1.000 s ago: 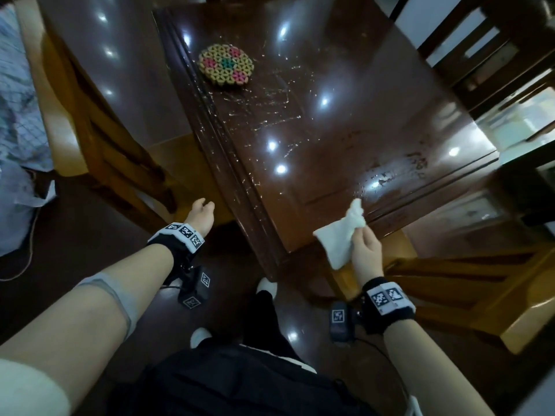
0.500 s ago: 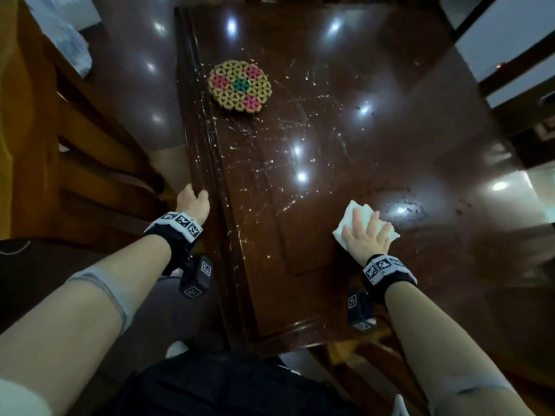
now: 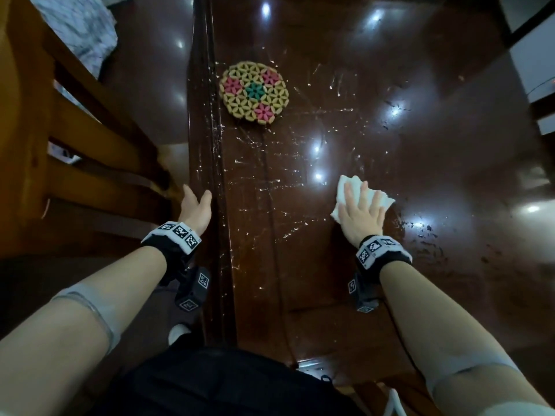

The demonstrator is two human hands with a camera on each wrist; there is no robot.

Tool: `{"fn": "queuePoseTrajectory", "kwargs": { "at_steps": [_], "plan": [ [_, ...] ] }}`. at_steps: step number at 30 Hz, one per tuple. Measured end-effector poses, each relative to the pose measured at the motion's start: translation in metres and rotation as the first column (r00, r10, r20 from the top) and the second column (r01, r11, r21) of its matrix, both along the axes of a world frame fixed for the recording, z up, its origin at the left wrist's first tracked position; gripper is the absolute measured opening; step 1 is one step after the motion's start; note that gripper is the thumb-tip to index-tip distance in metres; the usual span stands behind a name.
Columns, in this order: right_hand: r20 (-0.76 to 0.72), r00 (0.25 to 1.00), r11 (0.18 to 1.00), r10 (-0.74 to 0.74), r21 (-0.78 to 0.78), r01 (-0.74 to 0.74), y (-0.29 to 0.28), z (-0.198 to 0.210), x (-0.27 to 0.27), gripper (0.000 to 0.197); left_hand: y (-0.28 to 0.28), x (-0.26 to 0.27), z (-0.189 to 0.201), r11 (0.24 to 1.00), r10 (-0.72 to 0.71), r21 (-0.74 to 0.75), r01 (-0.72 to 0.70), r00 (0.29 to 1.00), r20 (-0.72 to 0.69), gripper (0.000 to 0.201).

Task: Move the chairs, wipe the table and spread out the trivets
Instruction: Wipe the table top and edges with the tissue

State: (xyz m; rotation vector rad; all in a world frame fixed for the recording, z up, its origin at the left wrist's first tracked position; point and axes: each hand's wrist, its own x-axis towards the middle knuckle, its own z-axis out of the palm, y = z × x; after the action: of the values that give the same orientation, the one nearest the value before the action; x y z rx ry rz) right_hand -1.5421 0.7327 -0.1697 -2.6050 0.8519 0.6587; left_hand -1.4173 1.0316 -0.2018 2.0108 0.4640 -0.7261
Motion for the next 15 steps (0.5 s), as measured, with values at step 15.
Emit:
{"fn": "queuePoseTrajectory", "kwargs": {
  "at_steps": [15],
  "plan": [
    [0.211,0.916,0.874,0.341,0.289,-0.392,0.168,0.013,-0.03,0.046,0.024,-0.014,0.027,0.981,-0.192,0.03,0.193,0.981,-0.032,0.062]
  ]
}}
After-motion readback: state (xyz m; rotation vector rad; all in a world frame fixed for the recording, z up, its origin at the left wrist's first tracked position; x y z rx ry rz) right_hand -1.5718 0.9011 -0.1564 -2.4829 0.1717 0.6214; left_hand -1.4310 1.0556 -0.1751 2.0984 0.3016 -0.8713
